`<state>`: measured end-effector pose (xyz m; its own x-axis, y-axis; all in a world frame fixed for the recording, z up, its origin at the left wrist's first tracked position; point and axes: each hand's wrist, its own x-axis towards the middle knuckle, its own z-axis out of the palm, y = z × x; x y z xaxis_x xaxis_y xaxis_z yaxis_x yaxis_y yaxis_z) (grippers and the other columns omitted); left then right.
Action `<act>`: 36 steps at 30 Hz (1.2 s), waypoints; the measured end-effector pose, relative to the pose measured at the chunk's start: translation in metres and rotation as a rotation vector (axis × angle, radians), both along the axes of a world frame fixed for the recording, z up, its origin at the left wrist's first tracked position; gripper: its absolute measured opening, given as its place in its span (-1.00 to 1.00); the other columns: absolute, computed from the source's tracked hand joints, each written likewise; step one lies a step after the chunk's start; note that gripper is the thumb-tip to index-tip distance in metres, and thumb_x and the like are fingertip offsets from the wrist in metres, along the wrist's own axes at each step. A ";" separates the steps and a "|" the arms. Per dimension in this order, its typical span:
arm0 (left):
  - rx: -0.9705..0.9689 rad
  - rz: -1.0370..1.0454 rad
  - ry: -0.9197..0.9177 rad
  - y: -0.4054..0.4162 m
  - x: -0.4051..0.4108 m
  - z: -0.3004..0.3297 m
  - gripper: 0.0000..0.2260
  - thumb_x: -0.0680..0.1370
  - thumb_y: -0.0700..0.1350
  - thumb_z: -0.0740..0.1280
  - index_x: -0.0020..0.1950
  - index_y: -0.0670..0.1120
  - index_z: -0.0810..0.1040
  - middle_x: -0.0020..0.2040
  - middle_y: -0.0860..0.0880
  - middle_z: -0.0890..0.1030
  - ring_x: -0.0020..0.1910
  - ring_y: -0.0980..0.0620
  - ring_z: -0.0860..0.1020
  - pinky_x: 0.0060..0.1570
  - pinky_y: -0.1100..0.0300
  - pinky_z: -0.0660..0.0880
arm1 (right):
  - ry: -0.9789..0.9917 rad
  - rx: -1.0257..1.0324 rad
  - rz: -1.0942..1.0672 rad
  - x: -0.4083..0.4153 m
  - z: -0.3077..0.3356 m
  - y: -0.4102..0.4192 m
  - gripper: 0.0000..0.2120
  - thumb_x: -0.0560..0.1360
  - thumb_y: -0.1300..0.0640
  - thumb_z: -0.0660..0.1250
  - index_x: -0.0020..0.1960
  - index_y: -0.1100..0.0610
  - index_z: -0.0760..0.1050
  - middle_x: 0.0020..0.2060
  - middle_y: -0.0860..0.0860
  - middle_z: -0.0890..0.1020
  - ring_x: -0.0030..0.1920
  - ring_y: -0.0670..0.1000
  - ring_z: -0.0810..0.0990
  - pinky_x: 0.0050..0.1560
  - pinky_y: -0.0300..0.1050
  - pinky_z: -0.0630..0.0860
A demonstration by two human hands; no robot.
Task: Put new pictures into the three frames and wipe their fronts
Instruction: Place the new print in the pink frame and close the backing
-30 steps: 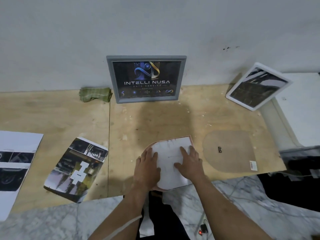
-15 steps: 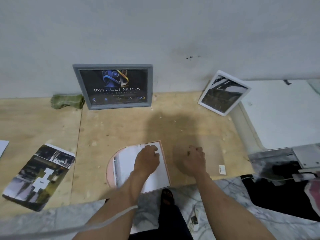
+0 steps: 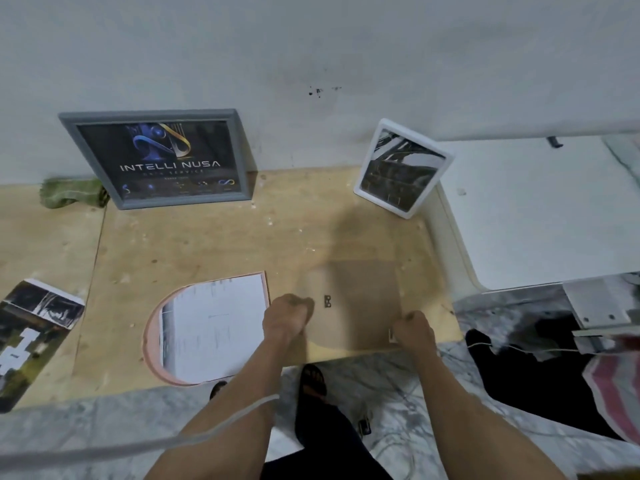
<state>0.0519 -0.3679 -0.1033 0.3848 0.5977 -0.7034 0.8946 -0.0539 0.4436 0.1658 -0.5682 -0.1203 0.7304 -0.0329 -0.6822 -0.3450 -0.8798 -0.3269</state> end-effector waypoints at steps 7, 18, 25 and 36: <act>-0.142 0.407 -0.193 0.037 -0.033 -0.008 -0.71 0.24 -0.15 0.38 -0.08 -0.11 0.73 0.01 -0.08 0.72 -0.04 -0.15 0.68 0.04 -0.03 0.65 | 0.031 0.222 -0.229 0.014 0.001 0.003 -0.86 0.47 0.35 0.29 -0.19 0.19 0.56 -0.07 0.22 0.64 -0.15 0.14 0.56 -0.08 0.08 0.55; -0.067 0.816 -0.273 0.166 -0.199 -0.037 -0.91 0.35 -0.27 0.50 -0.35 -0.20 0.65 -0.26 -0.21 0.69 -0.20 -0.23 0.66 -0.11 -0.15 0.67 | 0.248 0.460 0.025 -0.078 0.009 0.153 -0.78 0.46 0.35 0.32 -0.25 0.06 0.51 -0.33 0.02 0.56 -0.35 -0.04 0.52 -0.36 -0.22 0.51; -0.101 0.825 -0.245 0.189 -0.228 -0.050 -0.91 0.38 -0.34 0.52 -0.23 -0.17 0.69 -0.11 -0.23 0.71 -0.06 -0.27 0.69 -0.05 -0.24 0.65 | 0.153 0.310 -0.051 -0.127 -0.060 0.166 -0.86 0.32 0.24 0.23 -0.38 0.11 0.49 -0.31 0.21 0.60 -0.29 0.13 0.57 -0.24 0.02 0.51; 0.105 0.446 -0.136 0.182 -0.231 -0.026 -0.81 0.42 -0.20 0.50 -0.29 0.05 0.59 -0.17 -0.09 0.67 -0.09 -0.15 0.61 -0.03 0.09 0.56 | -0.039 0.098 0.061 -0.160 -0.012 0.179 -0.72 0.56 0.17 0.17 -0.01 0.25 0.63 0.00 0.21 0.65 -0.04 0.13 0.58 -0.17 -0.18 0.34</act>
